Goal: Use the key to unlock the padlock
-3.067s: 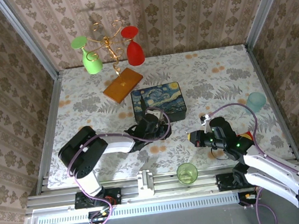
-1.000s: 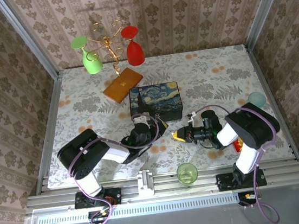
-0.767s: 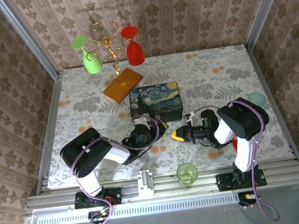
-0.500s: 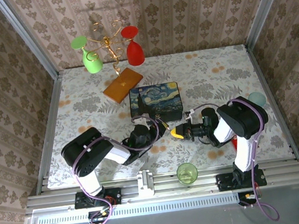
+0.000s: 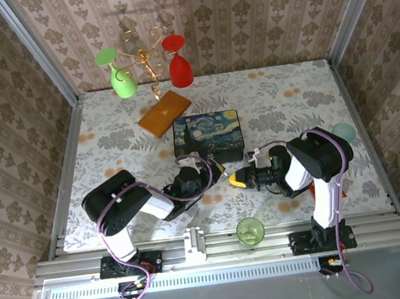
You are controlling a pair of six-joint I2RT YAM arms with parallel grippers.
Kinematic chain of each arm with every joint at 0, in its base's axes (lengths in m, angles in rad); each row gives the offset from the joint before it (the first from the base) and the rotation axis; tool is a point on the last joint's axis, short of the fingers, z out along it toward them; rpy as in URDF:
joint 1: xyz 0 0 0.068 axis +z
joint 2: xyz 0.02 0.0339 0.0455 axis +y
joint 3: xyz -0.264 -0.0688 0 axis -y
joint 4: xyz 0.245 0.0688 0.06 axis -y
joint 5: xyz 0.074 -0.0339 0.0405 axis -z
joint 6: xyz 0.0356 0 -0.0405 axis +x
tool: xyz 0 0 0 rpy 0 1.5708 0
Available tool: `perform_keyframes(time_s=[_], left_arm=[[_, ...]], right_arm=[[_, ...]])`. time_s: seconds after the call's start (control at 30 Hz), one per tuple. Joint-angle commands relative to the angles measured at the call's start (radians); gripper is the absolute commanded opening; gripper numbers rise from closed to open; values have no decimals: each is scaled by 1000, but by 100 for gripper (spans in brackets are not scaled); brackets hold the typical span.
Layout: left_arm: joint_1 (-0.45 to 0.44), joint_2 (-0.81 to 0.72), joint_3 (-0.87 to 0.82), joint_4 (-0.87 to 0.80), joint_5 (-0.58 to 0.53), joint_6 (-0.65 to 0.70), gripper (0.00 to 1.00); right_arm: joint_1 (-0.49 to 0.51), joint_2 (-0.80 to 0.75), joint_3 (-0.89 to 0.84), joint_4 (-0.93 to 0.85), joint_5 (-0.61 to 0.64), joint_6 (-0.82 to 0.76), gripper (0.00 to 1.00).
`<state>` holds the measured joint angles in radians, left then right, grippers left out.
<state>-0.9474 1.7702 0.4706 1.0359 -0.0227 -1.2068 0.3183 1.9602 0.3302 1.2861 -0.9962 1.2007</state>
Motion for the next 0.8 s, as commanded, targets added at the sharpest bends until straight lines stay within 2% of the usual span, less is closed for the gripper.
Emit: perform_keyframes(time_s=[0.0,0.77], left_arm=[[7,-23,-5,83,-1,2,0],[-34,25,-8,153,15,-25,0]], right_arm=[[-6,26,-17,10,-12,-23,0],[-21,27,60,23,-23,27,0]])
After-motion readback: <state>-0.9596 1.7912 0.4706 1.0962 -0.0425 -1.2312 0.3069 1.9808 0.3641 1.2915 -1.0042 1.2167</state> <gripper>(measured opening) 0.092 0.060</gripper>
